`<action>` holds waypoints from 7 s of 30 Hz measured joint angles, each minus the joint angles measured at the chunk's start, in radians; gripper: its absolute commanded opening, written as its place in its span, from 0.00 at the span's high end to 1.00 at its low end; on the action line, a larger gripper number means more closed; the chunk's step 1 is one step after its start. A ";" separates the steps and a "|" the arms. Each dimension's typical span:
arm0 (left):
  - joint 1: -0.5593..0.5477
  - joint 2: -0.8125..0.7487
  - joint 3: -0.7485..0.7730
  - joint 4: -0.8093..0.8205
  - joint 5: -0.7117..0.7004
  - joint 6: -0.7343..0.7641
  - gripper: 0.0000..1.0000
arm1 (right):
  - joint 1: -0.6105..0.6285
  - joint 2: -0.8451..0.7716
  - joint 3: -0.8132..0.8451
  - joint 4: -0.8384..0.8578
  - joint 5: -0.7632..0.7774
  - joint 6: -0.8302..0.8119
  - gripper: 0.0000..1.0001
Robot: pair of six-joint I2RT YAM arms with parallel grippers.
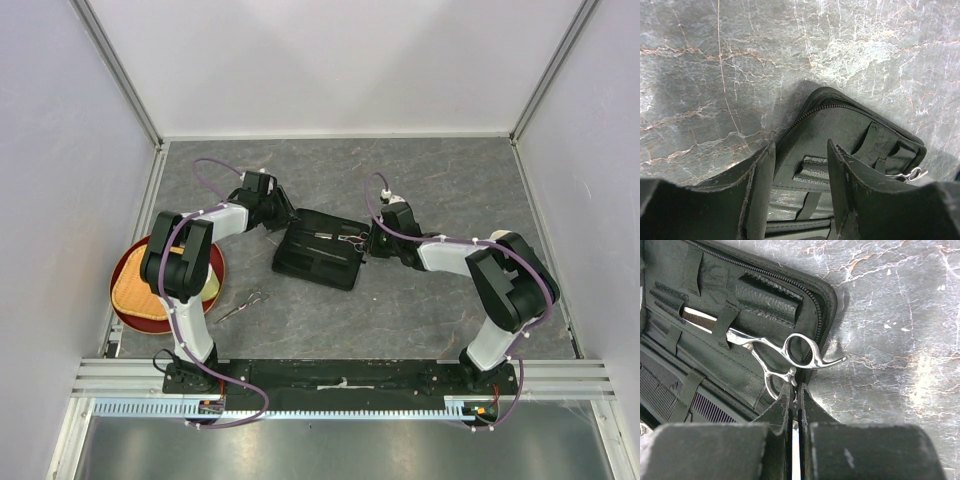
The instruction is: Sort the hair-cutting tools
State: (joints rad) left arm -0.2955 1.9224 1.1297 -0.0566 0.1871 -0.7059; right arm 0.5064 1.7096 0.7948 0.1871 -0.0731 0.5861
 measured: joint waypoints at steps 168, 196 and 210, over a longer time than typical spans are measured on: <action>-0.154 -1.019 -0.220 -0.424 -0.150 -0.127 0.98 | 0.565 -0.542 -0.188 0.231 0.128 -0.250 0.25; -0.161 -1.195 -0.299 -0.075 -0.146 -0.719 0.98 | 0.604 -0.166 0.119 0.536 0.447 -0.474 0.96; -0.162 -1.201 -0.341 -0.053 0.007 -0.481 0.31 | 0.595 -0.314 0.111 0.323 0.359 -0.454 1.00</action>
State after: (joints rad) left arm -0.4576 0.7212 0.7891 -0.1097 0.1944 -1.1866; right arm 1.1015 1.3952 0.9058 0.5098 0.2859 0.1322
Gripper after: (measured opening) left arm 0.651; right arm 0.022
